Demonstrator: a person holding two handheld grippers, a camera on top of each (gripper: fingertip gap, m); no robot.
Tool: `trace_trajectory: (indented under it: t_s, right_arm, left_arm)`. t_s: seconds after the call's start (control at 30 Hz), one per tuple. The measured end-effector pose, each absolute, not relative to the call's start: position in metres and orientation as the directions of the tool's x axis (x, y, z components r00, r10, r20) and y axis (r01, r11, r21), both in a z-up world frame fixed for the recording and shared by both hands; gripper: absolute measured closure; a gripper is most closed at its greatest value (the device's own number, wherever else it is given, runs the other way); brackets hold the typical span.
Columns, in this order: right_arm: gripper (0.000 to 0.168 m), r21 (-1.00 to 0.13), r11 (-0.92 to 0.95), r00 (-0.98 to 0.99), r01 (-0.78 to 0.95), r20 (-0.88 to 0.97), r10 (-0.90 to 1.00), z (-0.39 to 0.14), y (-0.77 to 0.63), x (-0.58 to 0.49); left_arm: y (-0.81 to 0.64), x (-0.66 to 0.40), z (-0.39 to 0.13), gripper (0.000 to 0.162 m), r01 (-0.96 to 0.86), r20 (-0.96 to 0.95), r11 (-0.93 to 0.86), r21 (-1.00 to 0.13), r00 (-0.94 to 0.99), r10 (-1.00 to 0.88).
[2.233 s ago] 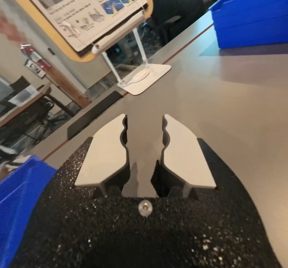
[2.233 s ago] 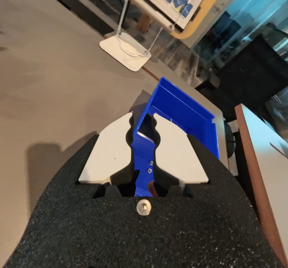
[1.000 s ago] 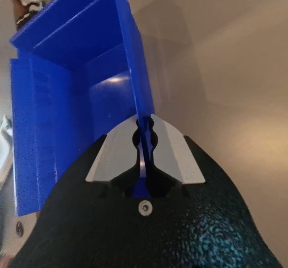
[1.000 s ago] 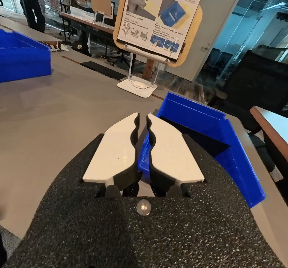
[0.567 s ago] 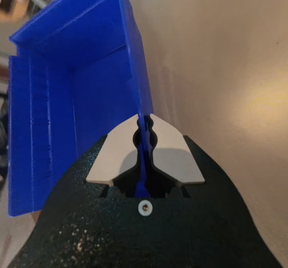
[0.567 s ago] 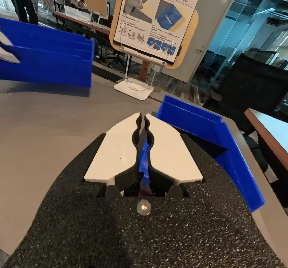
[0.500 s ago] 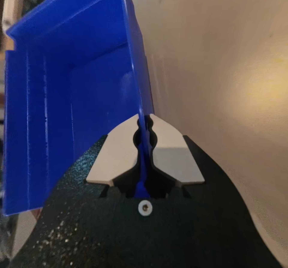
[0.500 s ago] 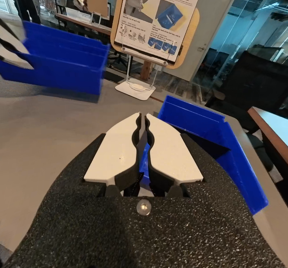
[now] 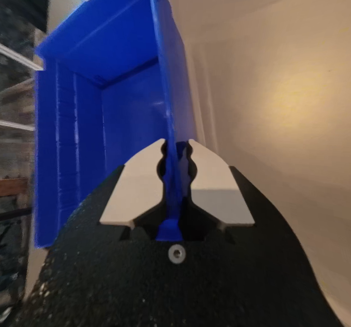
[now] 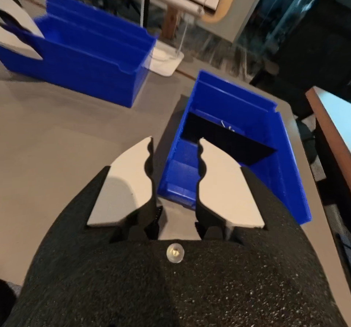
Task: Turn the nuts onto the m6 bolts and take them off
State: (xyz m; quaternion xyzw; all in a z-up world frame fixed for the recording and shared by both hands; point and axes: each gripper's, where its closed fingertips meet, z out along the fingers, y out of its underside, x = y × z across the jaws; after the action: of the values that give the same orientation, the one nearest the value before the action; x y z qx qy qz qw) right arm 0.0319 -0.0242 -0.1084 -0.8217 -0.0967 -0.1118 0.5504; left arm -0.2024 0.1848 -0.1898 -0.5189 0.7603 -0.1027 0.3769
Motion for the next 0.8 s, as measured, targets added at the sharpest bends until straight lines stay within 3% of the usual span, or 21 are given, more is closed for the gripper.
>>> trace_trajectory:
  t_s: [0.1, 0.17, 0.3, 0.43, 0.63, 0.7, 0.8]
  right_arm:
    - [0.104, -0.838, -0.464, 0.951, 0.289, 0.306, 0.039, -0.117, -0.011, 0.035]
    - [0.098, -0.812, -0.517, 0.958, 0.271, 0.278, 0.066, -0.12, 0.001, 0.035]
    - [0.11, -0.704, -0.632, 0.943, 0.325, 0.291, 0.16, -0.132, 0.029, 0.045]
    - [0.108, -0.554, -0.751, 0.933, 0.359, 0.244, 0.267, -0.161, 0.045, 0.051]
    - [0.123, -0.36, -0.862, 0.93, 0.357, 0.225, 0.292, -0.182, 0.046, 0.062]
    - [0.146, -0.315, -0.867, 0.92, 0.385, 0.208, 0.333, -0.187, 0.044, 0.059]
    - [0.155, -0.251, -0.863, 0.885, 0.438, 0.29, 0.365, -0.186, 0.04, 0.065]
  left_arm:
    - [0.201, -0.207, -0.172, 0.089, -0.728, -0.595, 0.413, -0.548, -0.008, -0.804]
    - [0.2, -0.216, -0.159, 0.076, -0.727, -0.634, 0.397, -0.561, 0.068, -0.77]
    - [0.182, -0.238, -0.131, 0.076, -0.673, -0.677, 0.404, -0.62, 0.199, -0.708]
    - [0.158, -0.266, -0.12, 0.077, -0.641, -0.672, 0.382, -0.665, 0.29, -0.682]
    - [0.131, -0.303, -0.114, 0.08, -0.566, -0.616, 0.342, -0.75, 0.41, -0.673]
    - [0.125, -0.312, -0.114, 0.08, -0.545, -0.595, 0.328, -0.772, 0.438, -0.673]
    - [0.12, -0.324, -0.116, 0.08, -0.517, -0.561, 0.299, -0.802, 0.478, -0.676]
